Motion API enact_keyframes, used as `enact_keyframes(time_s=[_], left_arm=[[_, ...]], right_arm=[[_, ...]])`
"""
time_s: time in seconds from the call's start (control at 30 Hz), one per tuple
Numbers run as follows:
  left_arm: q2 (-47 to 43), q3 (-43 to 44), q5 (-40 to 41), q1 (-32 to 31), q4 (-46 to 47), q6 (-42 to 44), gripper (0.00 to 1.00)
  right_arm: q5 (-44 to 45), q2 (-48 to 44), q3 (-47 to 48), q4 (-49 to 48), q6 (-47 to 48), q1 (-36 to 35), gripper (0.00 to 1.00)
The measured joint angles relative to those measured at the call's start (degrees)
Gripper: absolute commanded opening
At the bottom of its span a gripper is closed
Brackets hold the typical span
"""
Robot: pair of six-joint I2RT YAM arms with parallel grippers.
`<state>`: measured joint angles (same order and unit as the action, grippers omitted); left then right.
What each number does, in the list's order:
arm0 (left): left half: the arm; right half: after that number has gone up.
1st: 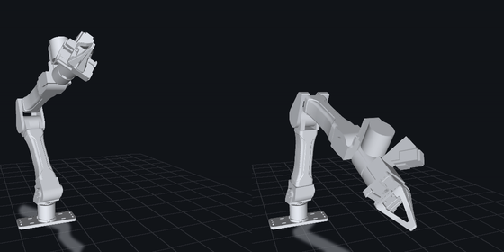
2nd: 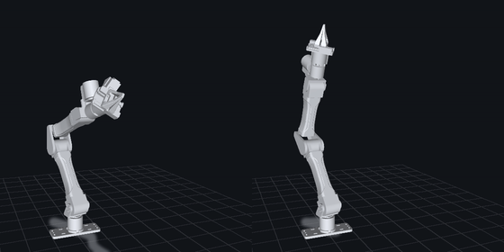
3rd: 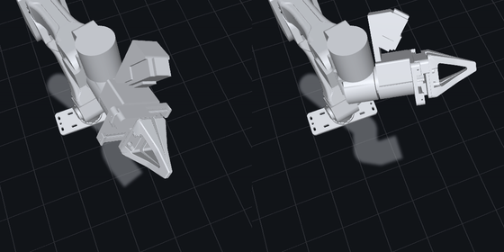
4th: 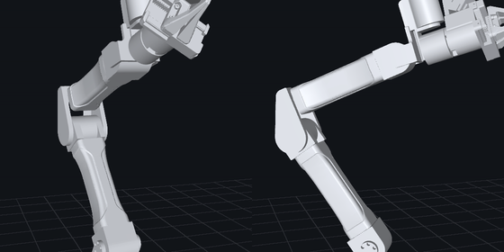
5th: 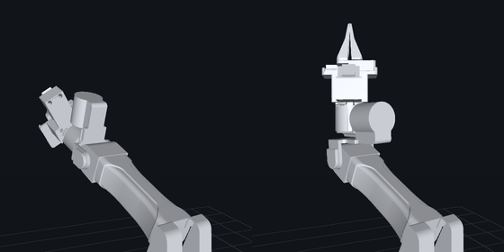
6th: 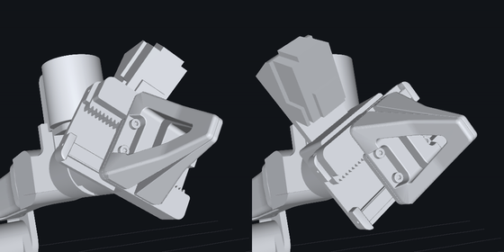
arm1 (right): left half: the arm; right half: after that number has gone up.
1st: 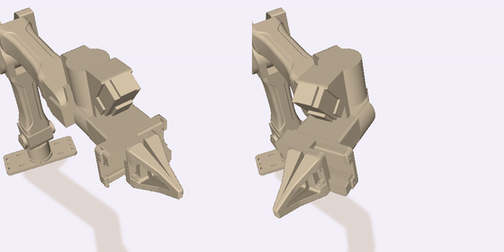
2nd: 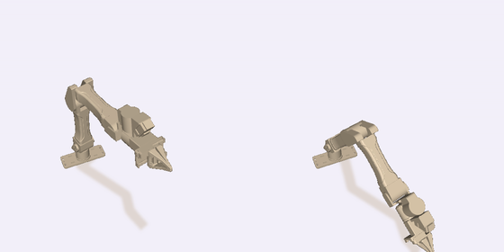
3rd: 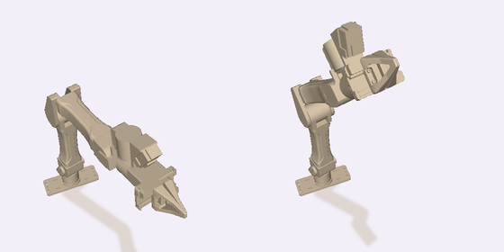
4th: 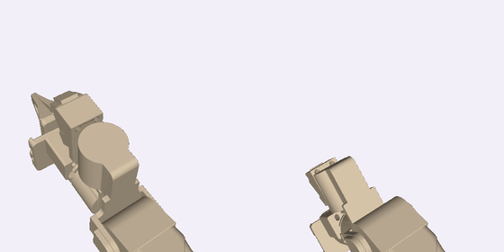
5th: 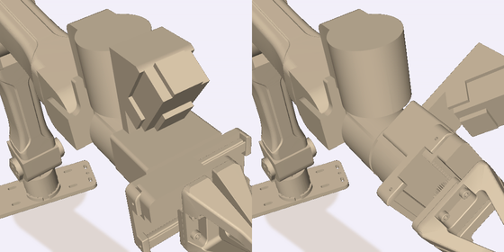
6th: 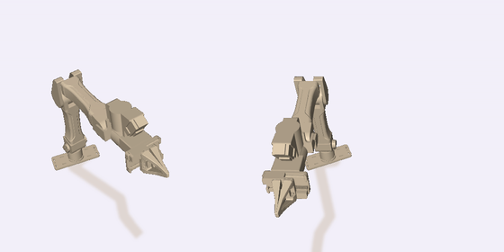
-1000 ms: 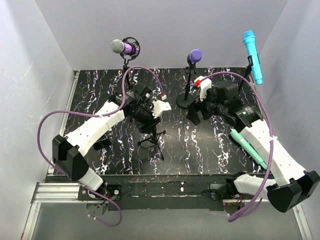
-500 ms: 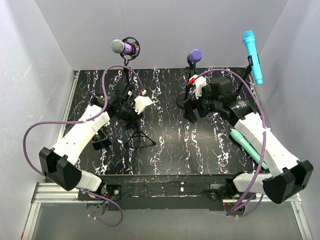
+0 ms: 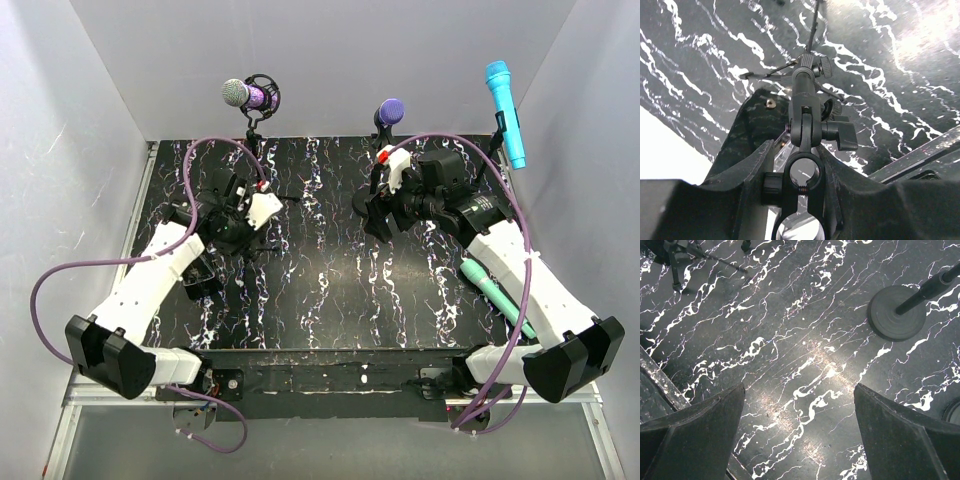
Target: Remove the microphone from the stand
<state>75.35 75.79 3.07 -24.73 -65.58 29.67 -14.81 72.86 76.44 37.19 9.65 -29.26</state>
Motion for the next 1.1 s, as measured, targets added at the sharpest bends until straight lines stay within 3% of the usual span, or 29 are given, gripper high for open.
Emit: enact_keyframes(time_s=[0.4,1.1], left_arm=[[-0.2,-1.4,7.4,4.3,4.0,0.3,0.00],[2.3,-1.6,11.5,9.1,10.9,-0.9,0.00]], right_arm=[[-0.4,0.0,0.0,0.0,-0.3,0.0,0.95],[-0.3,1.1,0.0,0.0,-0.2,0.0,0.95]])
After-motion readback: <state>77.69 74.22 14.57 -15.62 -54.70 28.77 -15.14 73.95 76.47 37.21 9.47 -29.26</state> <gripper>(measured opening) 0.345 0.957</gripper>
